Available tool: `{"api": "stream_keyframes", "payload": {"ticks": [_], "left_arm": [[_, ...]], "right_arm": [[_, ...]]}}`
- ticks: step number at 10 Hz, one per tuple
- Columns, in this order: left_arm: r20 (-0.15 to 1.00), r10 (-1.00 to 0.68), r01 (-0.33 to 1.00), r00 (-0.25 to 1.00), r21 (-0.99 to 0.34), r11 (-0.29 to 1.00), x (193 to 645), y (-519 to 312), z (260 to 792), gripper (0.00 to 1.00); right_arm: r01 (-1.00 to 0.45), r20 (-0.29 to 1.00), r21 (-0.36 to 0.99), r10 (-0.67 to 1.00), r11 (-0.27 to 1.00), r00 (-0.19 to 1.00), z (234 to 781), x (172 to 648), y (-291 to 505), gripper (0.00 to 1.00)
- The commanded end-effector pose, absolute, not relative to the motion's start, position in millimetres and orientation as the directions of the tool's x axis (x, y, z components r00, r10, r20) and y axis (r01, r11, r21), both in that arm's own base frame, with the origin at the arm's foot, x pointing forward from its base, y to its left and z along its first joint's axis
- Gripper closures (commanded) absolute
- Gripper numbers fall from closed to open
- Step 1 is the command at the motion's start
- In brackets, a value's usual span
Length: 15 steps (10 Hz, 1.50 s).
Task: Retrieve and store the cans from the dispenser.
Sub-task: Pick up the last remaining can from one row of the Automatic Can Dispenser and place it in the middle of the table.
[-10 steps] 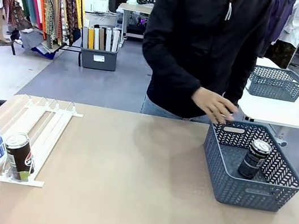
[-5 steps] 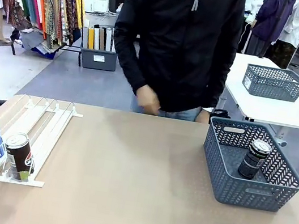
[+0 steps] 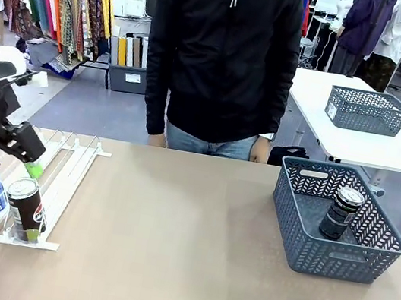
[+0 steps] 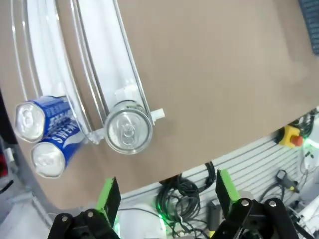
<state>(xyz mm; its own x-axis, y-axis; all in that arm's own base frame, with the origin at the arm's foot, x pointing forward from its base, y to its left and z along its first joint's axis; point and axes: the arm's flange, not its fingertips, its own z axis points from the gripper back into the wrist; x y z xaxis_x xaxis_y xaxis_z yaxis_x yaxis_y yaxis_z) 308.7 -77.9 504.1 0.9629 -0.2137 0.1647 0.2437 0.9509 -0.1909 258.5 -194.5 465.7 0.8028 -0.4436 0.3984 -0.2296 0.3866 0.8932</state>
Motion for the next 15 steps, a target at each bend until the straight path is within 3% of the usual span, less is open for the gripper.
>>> {"api": "stream_keyframes", "payload": {"ticks": [1,2,3,6,11,15], "left_arm": [[0.136,-0.217,0.242,0.967,-0.207,0.948,299,-73,508,0.0],[0.165,-0.214,0.244,0.963,-0.191,0.951,309,-78,504,0.0],[0.203,-0.088,0.117,0.975,-0.134,0.984,320,-76,495,0.0],[0.149,-0.023,0.028,0.988,-0.032,0.999,343,-76,463,0.0],[0.028,-0.038,0.039,0.999,-0.055,0.998,362,-84,416,0.0],[0.015,-0.081,0.082,0.997,-0.045,0.996,365,-93,398,0.0]], "right_arm": [[-0.24,0.403,0.894,-0.442,0.379,0.802,467,258,-195,0.0],[-0.24,0.403,0.894,-0.442,0.379,0.802,467,258,-195,0.0],[-0.24,0.403,0.894,-0.442,0.379,0.802,467,258,-195,0.0],[-0.24,0.403,0.894,-0.442,0.379,0.802,467,258,-195,0.0],[-0.24,0.403,0.894,-0.442,0.379,0.802,467,258,-195,0.0],[-0.24,0.403,0.894,-0.442,0.379,0.802,467,258,-195,0.0]]}}
